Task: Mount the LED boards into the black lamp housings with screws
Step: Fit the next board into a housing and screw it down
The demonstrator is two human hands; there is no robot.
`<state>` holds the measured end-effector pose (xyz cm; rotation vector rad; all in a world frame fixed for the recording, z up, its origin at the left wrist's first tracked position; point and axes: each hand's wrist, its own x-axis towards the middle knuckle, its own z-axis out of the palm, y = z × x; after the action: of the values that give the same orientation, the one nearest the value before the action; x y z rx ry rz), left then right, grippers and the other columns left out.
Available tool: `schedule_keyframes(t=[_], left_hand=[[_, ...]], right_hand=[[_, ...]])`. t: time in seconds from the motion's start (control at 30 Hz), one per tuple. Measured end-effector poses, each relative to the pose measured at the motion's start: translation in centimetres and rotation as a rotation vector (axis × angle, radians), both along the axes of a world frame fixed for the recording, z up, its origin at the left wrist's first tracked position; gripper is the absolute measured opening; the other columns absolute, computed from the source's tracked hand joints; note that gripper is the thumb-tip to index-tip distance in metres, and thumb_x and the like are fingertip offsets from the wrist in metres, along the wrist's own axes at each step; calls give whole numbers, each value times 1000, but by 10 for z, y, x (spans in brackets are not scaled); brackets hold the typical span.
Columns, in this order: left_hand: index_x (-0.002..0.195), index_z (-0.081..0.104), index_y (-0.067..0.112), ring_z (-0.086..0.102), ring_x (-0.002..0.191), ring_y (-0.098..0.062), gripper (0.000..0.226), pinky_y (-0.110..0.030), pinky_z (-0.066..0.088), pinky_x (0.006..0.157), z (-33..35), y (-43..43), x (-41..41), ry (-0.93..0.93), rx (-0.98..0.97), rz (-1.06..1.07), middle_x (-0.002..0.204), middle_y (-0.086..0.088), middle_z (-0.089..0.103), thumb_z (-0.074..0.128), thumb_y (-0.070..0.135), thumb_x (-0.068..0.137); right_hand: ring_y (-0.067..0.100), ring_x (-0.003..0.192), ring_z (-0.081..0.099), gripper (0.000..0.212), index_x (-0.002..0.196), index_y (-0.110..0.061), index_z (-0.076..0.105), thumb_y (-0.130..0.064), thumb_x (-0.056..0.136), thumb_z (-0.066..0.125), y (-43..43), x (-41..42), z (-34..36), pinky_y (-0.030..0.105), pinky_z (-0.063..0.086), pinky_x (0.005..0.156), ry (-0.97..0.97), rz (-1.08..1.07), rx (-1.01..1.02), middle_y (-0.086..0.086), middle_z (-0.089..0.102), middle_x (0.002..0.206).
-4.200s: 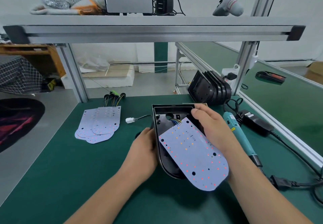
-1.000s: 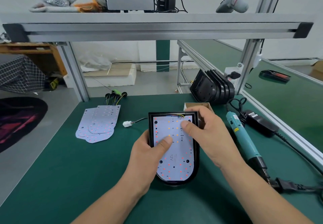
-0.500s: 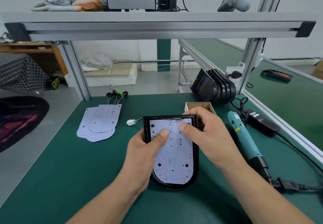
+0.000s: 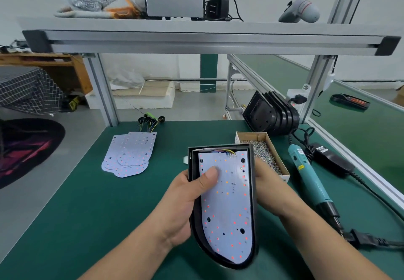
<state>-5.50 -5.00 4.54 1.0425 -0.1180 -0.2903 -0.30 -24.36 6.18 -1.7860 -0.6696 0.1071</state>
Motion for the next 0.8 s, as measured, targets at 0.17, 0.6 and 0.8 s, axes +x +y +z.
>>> schedule_keyframes(t=[0.17,0.6,0.8], left_hand=[[141,60,-2,65,124,-40,53,-52,52,104,-1,3,2,-24,-25,-74,143,-32,60,61,33,101],[138,66,1,68,123,-35,79,-46,56,99,-5,20,15,40,-40,-103,141,-24,65,90,47,79],[132,67,-4,68,122,-43,87,-52,57,100,-4,25,22,11,17,-1,137,-30,65,98,46,68]], right_hand=[[38,112,63,16,113,-11,74,-8,104,61,-11,6,5,60,50,96,-137,-31,-45,16,70,113],[7,72,53,28,80,-24,64,-33,105,56,-5,13,1,33,43,69,-255,-239,-134,-15,59,72],[30,73,54,31,85,-10,64,-30,108,57,-7,18,-6,48,47,71,-220,-268,-194,5,57,71]])
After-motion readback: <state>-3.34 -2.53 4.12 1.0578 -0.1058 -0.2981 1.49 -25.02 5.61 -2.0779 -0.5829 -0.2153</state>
